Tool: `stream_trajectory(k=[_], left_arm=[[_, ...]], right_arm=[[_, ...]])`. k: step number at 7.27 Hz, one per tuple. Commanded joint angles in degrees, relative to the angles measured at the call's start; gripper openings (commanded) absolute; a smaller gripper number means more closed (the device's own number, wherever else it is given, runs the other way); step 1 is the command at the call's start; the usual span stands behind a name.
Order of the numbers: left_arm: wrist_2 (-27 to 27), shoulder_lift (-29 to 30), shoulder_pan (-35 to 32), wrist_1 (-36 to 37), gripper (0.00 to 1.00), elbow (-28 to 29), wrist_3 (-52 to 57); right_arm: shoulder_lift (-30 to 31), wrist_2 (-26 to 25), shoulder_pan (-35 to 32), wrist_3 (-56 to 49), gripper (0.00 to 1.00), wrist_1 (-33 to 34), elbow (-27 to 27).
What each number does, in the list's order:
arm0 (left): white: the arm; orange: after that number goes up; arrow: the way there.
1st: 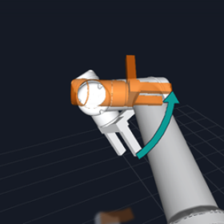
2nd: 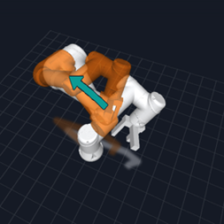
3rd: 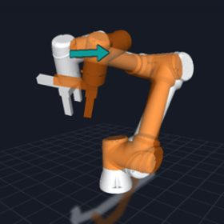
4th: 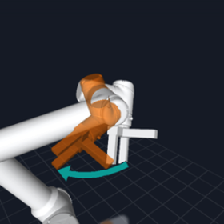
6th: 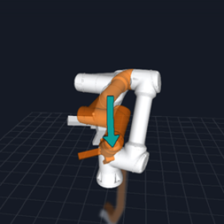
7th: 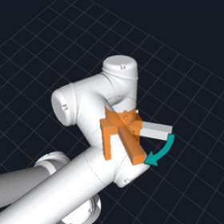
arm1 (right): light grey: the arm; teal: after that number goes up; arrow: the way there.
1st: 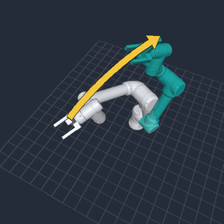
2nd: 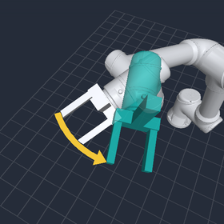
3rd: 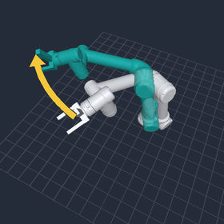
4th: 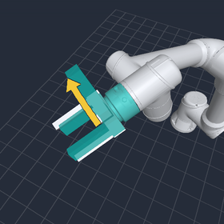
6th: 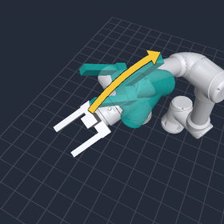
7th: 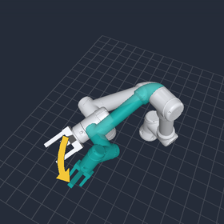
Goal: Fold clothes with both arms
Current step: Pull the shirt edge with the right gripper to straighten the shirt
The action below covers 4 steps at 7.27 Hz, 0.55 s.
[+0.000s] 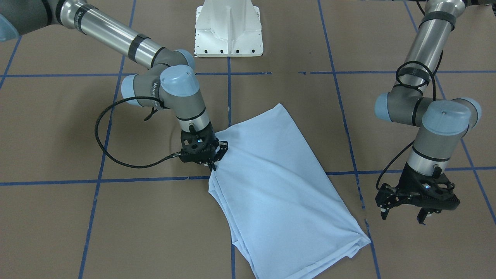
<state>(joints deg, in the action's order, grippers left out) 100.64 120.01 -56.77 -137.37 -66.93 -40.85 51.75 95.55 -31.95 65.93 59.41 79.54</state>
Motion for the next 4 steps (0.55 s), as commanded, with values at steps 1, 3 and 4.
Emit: stream_trajectory(k=[1,3,4], left_arm=[[0.0,0.1,0.0,0.0,1.00,0.0,0.1],[0.0,0.1,0.0,0.0,1.00,0.0,0.1],[0.0,0.1,0.0,-1.0,1.00,0.0,0.0]], right_arm=[[12.7,-4.1,5.0,2.9,0.00,0.2,14.6],[20.5,-10.6,11.0,6.9,0.00,0.1,23.6],[23.4,-11.4,11.9,6.9,0.00,0.1,26.2]])
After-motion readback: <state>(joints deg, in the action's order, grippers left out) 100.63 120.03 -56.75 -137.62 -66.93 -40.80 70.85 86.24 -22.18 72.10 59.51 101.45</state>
